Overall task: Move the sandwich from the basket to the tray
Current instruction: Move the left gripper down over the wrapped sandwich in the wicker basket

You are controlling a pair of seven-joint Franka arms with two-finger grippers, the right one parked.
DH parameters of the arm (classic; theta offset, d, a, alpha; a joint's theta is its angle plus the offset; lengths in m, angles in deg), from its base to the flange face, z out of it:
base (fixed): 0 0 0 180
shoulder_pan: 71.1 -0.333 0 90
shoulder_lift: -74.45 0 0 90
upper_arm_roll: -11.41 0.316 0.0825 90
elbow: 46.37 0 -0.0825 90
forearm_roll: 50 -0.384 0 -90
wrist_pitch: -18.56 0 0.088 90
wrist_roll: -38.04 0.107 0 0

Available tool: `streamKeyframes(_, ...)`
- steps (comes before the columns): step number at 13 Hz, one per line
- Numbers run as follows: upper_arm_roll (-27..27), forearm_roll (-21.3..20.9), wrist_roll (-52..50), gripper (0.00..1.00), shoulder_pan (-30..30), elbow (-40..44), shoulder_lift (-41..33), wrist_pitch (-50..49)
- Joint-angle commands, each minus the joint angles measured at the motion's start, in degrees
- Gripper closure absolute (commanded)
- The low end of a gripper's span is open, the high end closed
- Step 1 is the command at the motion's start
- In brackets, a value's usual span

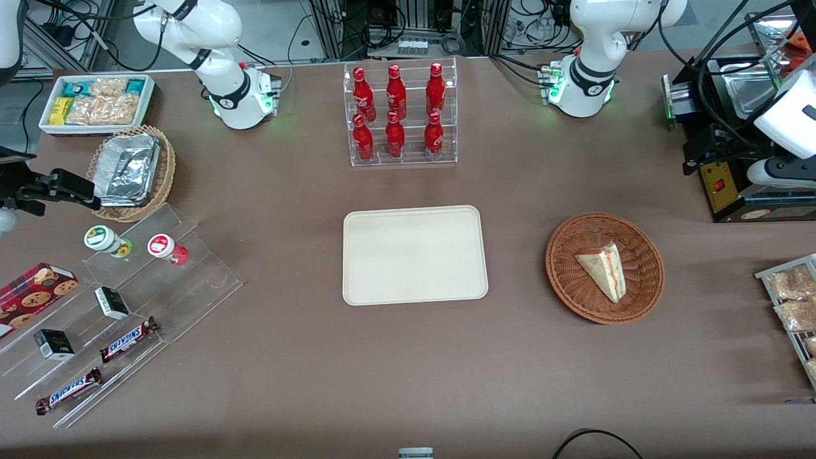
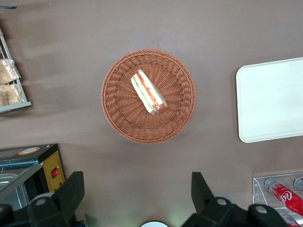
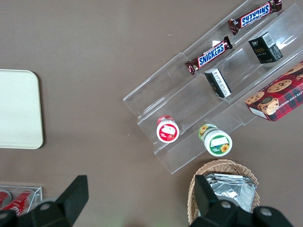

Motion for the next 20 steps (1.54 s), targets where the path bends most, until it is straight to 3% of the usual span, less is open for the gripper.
streamKeyframes(1,-0.2,0.6,-3.7,0.0,-0.5,1.0,0.4,-0.7)
streamKeyframes(10,-0.1,-0.6,-9.4,0.0,-0.7,-3.8,6.3,4.5)
streamKeyframes(20,-0.3,-1.4,-28.6,0.0,-0.3,-22.2,8.2,29.6)
